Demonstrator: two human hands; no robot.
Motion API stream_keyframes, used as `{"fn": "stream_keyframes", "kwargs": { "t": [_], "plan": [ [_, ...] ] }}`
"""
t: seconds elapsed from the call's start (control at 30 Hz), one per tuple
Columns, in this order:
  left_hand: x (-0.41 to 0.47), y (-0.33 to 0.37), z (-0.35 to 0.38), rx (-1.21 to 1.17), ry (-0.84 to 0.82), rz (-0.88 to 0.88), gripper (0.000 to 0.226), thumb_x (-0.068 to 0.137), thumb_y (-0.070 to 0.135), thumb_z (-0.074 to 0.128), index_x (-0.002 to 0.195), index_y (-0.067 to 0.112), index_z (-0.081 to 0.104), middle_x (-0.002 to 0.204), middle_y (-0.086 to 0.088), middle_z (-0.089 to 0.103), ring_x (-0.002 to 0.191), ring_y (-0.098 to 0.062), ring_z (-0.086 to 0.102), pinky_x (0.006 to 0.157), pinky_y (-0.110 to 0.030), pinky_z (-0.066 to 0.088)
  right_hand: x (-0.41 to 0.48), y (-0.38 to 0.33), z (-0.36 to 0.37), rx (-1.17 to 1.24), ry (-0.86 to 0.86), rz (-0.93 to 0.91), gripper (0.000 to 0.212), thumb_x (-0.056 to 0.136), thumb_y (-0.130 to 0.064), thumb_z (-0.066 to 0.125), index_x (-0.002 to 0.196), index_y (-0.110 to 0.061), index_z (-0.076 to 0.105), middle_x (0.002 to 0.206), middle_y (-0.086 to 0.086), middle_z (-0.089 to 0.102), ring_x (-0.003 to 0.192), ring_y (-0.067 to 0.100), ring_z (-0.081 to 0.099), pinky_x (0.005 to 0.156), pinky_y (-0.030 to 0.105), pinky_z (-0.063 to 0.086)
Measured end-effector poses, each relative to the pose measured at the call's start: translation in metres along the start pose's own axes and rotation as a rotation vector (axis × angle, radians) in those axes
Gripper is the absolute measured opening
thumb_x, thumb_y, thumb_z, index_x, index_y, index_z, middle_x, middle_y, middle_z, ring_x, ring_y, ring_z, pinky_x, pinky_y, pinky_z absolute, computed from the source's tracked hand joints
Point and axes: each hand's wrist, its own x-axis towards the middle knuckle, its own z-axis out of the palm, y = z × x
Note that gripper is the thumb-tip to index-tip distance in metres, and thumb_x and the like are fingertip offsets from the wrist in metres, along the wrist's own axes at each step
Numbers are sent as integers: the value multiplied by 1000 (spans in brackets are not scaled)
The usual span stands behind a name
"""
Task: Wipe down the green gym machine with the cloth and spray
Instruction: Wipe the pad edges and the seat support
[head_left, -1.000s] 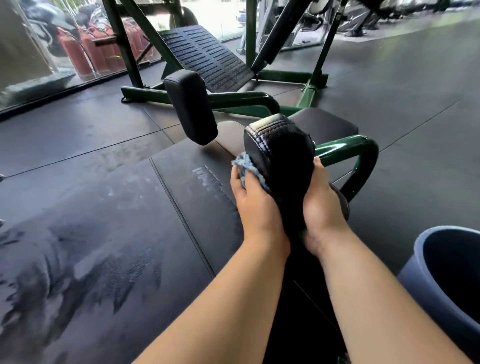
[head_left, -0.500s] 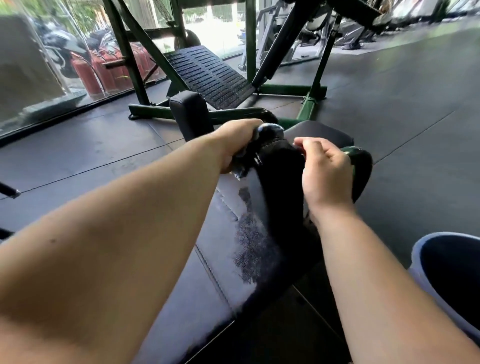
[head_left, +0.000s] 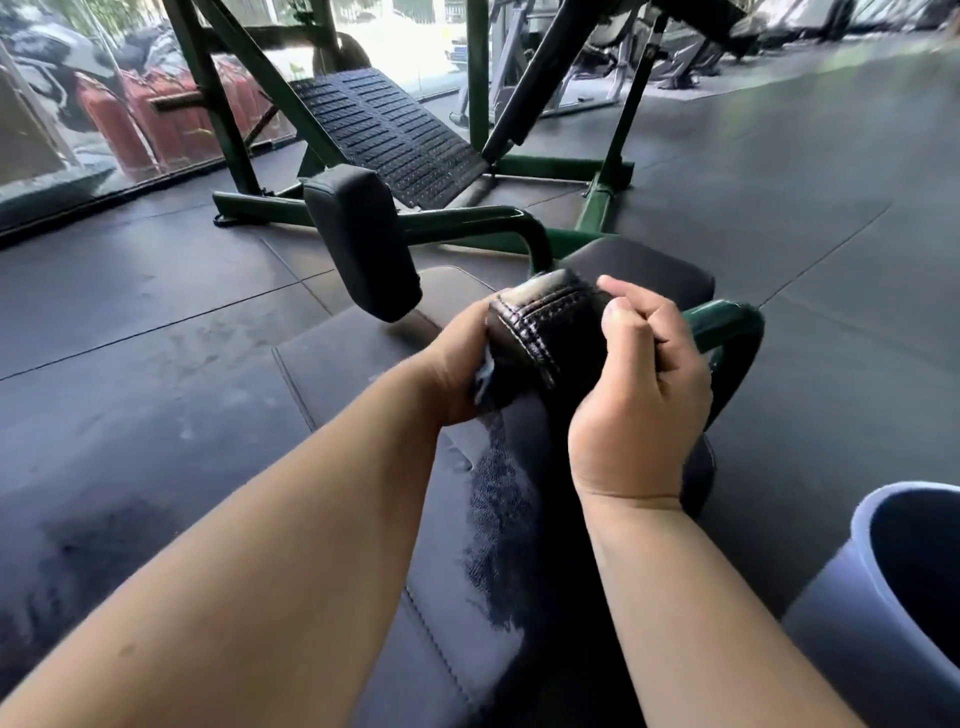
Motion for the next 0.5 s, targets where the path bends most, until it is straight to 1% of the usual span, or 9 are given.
{"fn": "stream_keyframes", "kwargs": {
  "t": [0.07, 0.1, 0.13, 0.2, 0.27, 0.33, 0.4, 0.43, 0.5],
  "plan": [
    [4, -24, -7, 52, 96, -11, 23, 99, 17, 40, 93, 6, 60, 74, -7, 69, 70, -14, 67, 68, -22, 55, 0, 0, 1, 12, 4, 10, 23, 86, -24, 52, 93, -15, 72, 79, -14, 68, 78, 1, 59, 75, 20, 43],
    [4, -36, -11, 76, 144, -51, 22, 97, 17, 43, 88, 6, 60, 69, -7, 67, 62, -14, 65, 58, -20, 54, 0, 0, 3, 25, 3, 21, 24, 86, -23, 51, 93, -14, 72, 80, -13, 67, 78, 2, 59, 76, 20, 44],
    [2, -49, -13, 78, 172, -109, 20, 92, 19, 47, 84, 6, 61, 68, -9, 65, 61, -17, 63, 55, -21, 51, -2, 1, 2, 32, -3, 30, 25, 86, -23, 50, 93, -13, 72, 79, -12, 66, 77, 2, 58, 75, 20, 43],
    [1, -61, -12, 66, 211, -150, 21, 88, 18, 47, 82, 6, 63, 69, -11, 63, 63, -21, 60, 57, -23, 48, 0, 1, 1, 42, 2, 26, 24, 86, -22, 49, 92, -13, 71, 75, -13, 63, 73, 0, 56, 72, 16, 41],
    [-4, -67, -9, -13, 303, -111, 28, 92, 18, 43, 80, 7, 65, 69, -9, 65, 62, -18, 60, 54, -20, 46, -2, 2, 2, 36, -1, 22, 23, 87, -22, 49, 92, -14, 70, 70, -14, 61, 68, -3, 53, 68, 14, 39],
    [-11, -70, -8, -95, 383, -77, 22, 88, 23, 52, 91, 8, 67, 86, -13, 67, 70, -20, 59, 55, -22, 46, -1, 4, 4, 34, -16, 22, 22, 87, -23, 48, 91, -18, 70, 70, -15, 62, 68, -3, 53, 69, 15, 40],
    [-22, -75, -3, -143, 459, 20, 33, 83, 25, 60, 109, 4, 67, 106, -19, 67, 78, -23, 62, 55, -23, 49, 0, 2, 0, 25, -44, 41, 22, 88, -27, 48, 91, -22, 69, 75, -16, 64, 73, -2, 55, 74, 19, 42],
    [-24, -74, -3, -157, 476, 100, 35, 87, 22, 59, 117, 4, 64, 111, -19, 66, 83, -24, 64, 60, -26, 53, 0, 3, -2, 13, -72, 48, 22, 88, -29, 48, 92, -23, 69, 78, -16, 65, 76, -1, 56, 77, 20, 43],
    [-30, -52, 1, -187, 492, 296, 28, 96, 15, 51, 120, 6, 62, 110, -14, 69, 92, -22, 66, 79, -32, 56, 2, 2, -7, 11, -135, 77, 27, 90, -33, 45, 95, -24, 70, 88, -15, 68, 88, 1, 61, 86, 24, 45]
  ]
}}
